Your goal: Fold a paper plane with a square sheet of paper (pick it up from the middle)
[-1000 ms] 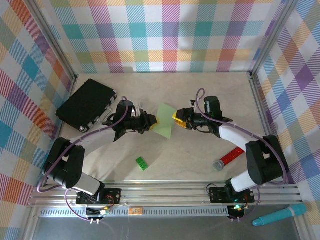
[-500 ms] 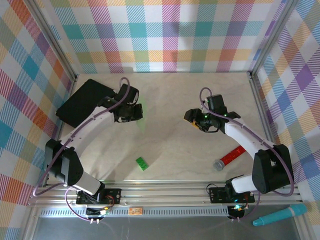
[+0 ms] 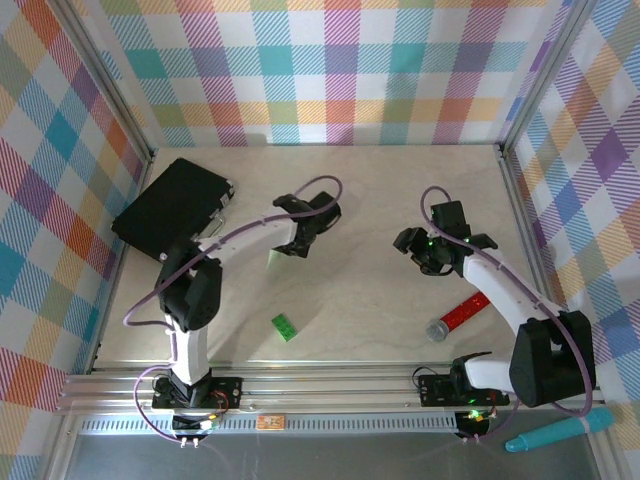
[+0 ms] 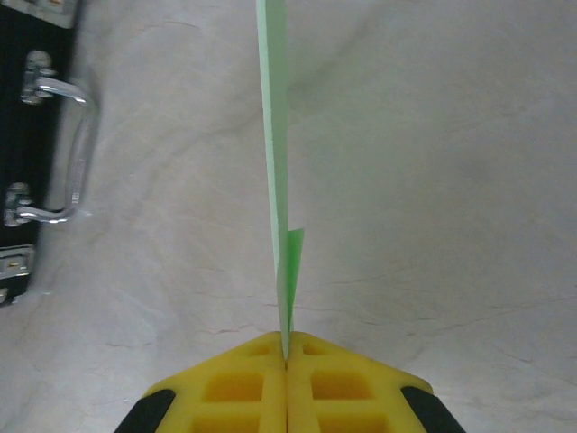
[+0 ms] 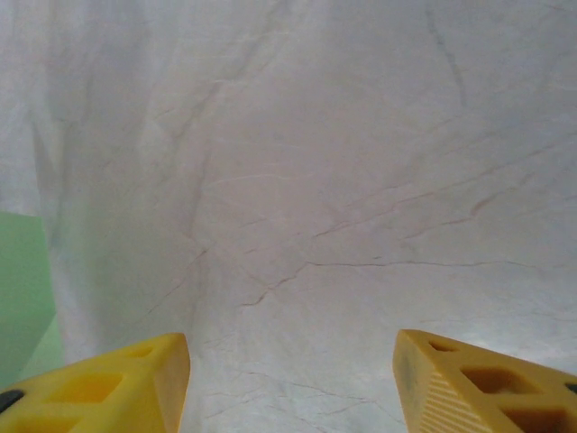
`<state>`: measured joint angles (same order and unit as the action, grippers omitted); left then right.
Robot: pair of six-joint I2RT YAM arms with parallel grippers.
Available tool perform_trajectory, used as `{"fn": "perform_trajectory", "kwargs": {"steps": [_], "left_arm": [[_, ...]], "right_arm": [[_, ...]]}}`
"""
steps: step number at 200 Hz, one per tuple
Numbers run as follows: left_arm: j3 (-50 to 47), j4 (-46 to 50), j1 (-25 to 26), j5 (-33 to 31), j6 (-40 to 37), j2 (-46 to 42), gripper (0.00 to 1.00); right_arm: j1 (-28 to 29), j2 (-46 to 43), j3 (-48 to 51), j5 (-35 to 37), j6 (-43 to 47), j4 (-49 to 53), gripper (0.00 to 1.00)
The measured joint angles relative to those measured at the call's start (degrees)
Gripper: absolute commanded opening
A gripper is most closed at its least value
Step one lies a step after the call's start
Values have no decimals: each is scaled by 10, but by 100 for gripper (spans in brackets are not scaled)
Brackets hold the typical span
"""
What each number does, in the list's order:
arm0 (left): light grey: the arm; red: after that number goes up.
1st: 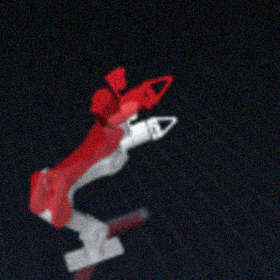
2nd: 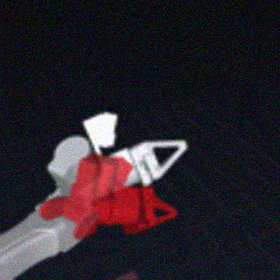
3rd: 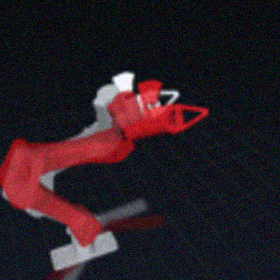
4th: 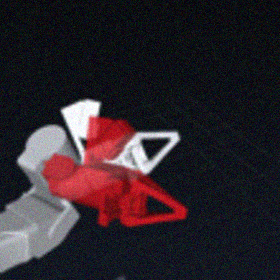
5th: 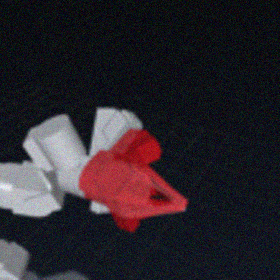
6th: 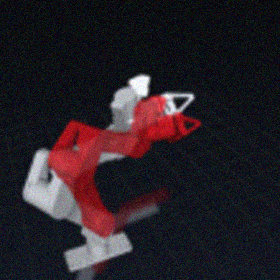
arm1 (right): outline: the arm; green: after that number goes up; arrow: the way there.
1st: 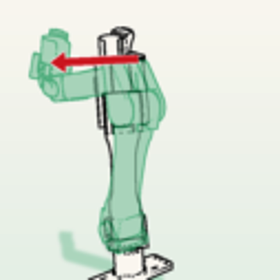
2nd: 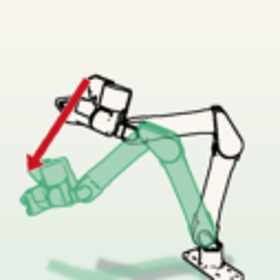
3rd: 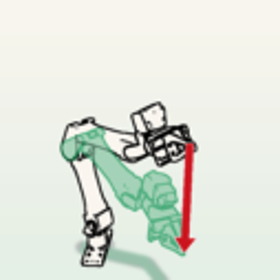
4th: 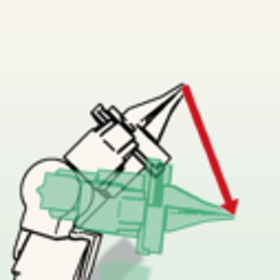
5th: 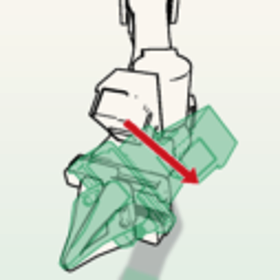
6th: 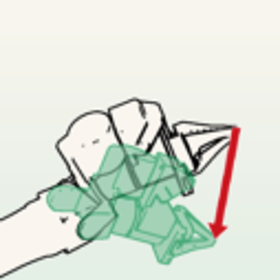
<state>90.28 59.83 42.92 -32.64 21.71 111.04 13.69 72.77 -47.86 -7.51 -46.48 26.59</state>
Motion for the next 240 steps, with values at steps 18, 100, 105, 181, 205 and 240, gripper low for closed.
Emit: {"fn": "perform_trajectory", "kwargs": {"steps": [18, 100, 105, 181, 205, 240], "left_arm": [[15, -3, 23, 10, 13, 38, 9], [-11, -146, 26, 263, 88, 55, 49], [-21, -155, 21, 276, 94, 46, 52], [-203, -277, -123, 381, 135, -178, 83], [-274, -302, -166, 390, 152, -221, 93], [-330, -319, -192, 399, 165, -256, 98]], "right_arm": [[-4, -12, 7, 11, -8, 9, 62], [-10, -31, 13, 6, -1, 26, 56], [-10, -30, 13, 0, 1, 25, 55], [151, 158, -59, -76, 9, -30, 24], [200, 223, -115, -96, 4, -60, 20], [226, 315, -186, -115, 4, -82, 16]]}}
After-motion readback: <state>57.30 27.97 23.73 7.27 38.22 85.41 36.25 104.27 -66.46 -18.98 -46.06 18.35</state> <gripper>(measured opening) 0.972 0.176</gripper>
